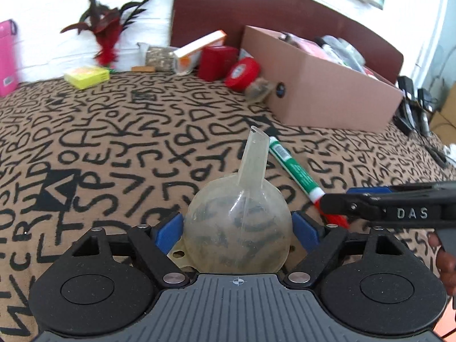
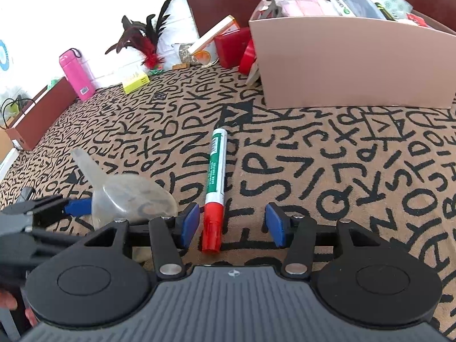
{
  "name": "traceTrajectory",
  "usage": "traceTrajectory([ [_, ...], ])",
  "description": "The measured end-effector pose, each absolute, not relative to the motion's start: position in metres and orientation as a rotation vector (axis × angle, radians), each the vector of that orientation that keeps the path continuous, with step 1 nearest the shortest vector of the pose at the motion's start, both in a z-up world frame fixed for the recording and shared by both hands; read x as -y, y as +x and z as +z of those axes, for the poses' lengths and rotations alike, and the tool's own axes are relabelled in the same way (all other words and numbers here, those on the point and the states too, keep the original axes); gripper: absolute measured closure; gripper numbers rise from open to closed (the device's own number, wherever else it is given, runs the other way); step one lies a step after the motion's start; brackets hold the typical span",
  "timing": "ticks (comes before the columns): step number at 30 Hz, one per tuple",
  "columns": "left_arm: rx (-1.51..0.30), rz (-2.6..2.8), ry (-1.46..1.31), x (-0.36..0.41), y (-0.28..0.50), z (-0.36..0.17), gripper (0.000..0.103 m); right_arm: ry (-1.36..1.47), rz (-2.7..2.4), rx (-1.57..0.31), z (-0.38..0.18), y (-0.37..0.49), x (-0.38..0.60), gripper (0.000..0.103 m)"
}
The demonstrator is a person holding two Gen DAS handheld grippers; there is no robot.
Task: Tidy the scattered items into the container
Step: 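Lift the funnel and green marker and carry both toward the box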
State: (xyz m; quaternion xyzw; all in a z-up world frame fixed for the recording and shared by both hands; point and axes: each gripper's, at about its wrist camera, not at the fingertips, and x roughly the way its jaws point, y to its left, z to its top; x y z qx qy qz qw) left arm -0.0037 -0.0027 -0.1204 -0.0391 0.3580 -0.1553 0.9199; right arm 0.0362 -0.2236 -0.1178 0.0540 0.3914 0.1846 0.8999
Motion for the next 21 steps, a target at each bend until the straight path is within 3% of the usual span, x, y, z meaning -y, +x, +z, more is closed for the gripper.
traceTrajectory([
  [5, -0.736, -0.312, 0.005, 0.015, -0.001, -0.127, 0.013, 0.073, 0.407, -0.808, -0.118, 0.040, 0.214, 0.049],
  [6, -0.738, -0.308, 0.029, 0.018, 0.000, -0.130, 0.013, 0.065, 0.411, -0.812, -0.119, 0.041, 0.211, 0.054],
  [14, -0.722, -0.292, 0.063, 0.024, 0.004, -0.134, 0.016, -0.040, 0.414, -0.801, -0.125, 0.050, 0.196, 0.072],
  [16, -0.722, -0.285, 0.087, 0.028, 0.005, -0.133, 0.018, -0.075, 0.407, -0.789, -0.126, 0.052, 0.192, 0.085],
  [21, -0.721, -0.260, 0.025, 0.020, 0.001, -0.123, 0.019, 0.013, 0.415, -0.792, -0.121, 0.047, 0.204, 0.086],
])
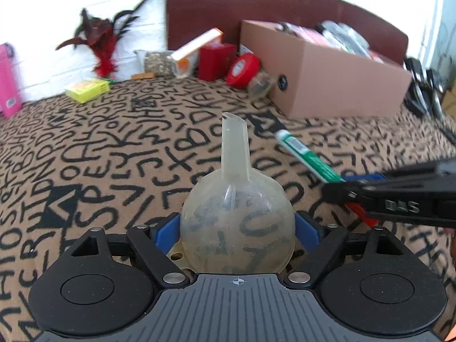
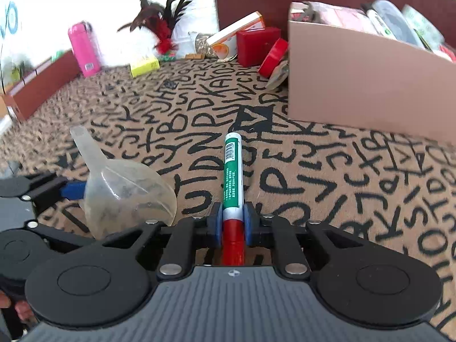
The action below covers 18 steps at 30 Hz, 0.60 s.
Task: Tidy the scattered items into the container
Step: 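Lift the funnel and green marker and carry both toward the box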
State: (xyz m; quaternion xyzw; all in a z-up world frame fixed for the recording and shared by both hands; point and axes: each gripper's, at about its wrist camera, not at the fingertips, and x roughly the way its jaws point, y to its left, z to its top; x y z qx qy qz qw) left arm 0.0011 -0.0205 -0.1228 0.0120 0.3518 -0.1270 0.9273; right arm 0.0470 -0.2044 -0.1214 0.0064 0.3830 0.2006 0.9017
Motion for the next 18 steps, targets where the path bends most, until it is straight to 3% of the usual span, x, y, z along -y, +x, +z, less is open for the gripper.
traceTrajectory([
  [9, -0.570, -0.337, 0.008, 0.037, 0.007, -0.062, 0.019, 0.116, 0.416, -0.667, -0.078, 0.034, 0.241, 0.086],
  [18, -0.437, -0.410, -0.047, 0.078, 0.065, 0.019, 0.019, 0.119, 0.319, -0.494, -0.023, 0.068, 0.290, 0.086],
])
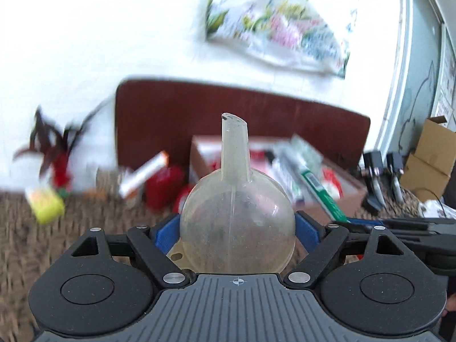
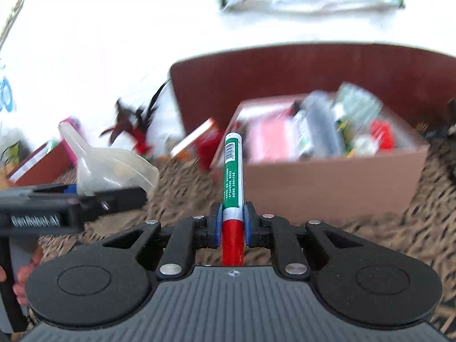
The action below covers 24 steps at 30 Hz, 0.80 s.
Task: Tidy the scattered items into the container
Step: 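Lift the funnel and green marker and carry both toward the box, then lower the funnel and green marker into the box and open both grippers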
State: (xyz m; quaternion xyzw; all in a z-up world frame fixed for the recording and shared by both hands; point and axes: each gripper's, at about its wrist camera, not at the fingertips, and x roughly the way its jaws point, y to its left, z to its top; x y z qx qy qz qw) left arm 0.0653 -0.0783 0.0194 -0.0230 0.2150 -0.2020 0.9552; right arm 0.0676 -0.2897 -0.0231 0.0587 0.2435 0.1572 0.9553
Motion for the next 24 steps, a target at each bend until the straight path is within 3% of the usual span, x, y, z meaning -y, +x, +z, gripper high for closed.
traceTrajectory([
  [10, -0.456, -0.418, -0.036, 0.131, 0.181, 0.045, 0.018, 0.127, 0.179, -0.413, 0.005, 0.140, 0.358, 0.086],
  [17, -0.536, -0.376, -0.003, 0.167, 0.275, 0.026, 0.018, 0.073, 0.136, -0.460, -0.010, 0.189, 0.380, 0.086],
  [24, -0.589, -0.359, 0.042, 0.188, 0.320, 0.002, 0.018, 0.047, 0.154, -0.506, -0.025, 0.222, 0.385, 0.086],
])
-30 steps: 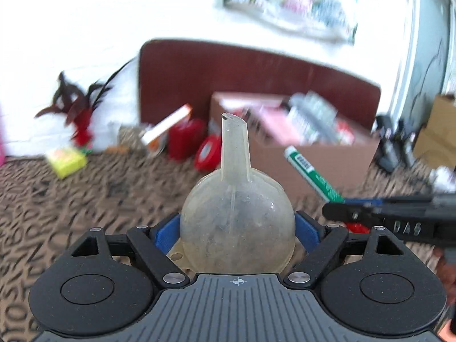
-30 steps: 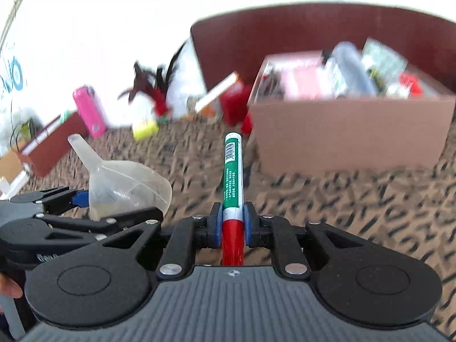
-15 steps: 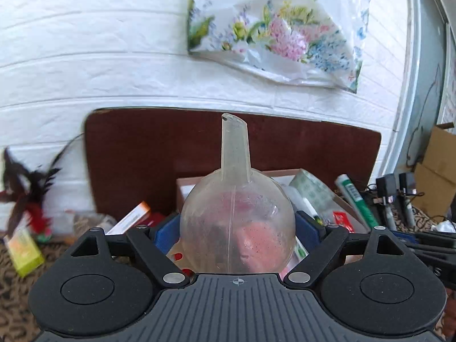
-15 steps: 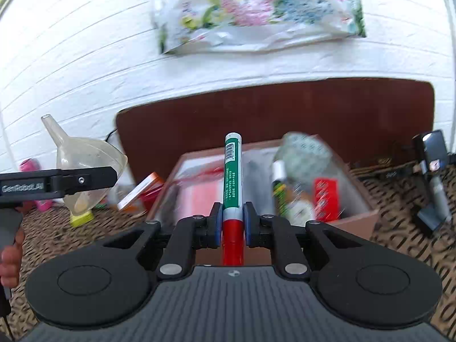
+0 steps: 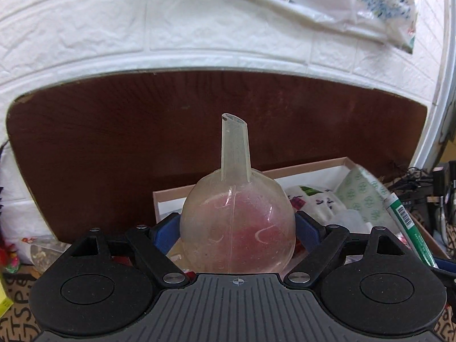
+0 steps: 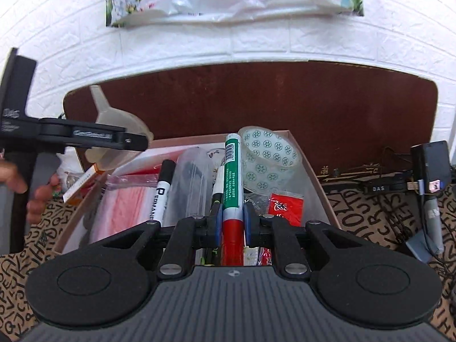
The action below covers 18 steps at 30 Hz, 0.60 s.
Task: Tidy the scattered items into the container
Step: 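Lower the funnel and green marker into the box and open both grippers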
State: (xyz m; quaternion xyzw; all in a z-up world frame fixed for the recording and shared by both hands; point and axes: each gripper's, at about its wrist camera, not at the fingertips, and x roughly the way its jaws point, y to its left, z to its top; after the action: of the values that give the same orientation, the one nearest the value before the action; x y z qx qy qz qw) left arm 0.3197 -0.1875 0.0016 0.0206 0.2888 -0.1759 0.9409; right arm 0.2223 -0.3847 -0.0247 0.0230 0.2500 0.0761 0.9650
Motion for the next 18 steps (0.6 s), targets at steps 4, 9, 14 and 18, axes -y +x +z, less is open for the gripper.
traceTrajectory([
  [4, -0.578, -0.335, 0.088, 0.192, 0.331, -0.006, 0.013, 0.071, 0.151, -0.528, -0.034, 0.238, 0.385, 0.085],
  [9, -0.578, -0.334, 0.101, 0.186, 0.331, -0.011, 0.010, 0.065, 0.132, -0.526, -0.039, 0.234, 0.388, 0.069],
  [14, -0.565, -0.336, 0.090, 0.182, 0.323, -0.012, 0.009, 0.064, 0.122, -0.508, -0.035, 0.221, 0.392, 0.069],
  [18, -0.563, -0.347, 0.107, 0.186, 0.318, -0.014, 0.006, 0.031, 0.135, -0.524, -0.037, 0.221, 0.388, 0.080],
])
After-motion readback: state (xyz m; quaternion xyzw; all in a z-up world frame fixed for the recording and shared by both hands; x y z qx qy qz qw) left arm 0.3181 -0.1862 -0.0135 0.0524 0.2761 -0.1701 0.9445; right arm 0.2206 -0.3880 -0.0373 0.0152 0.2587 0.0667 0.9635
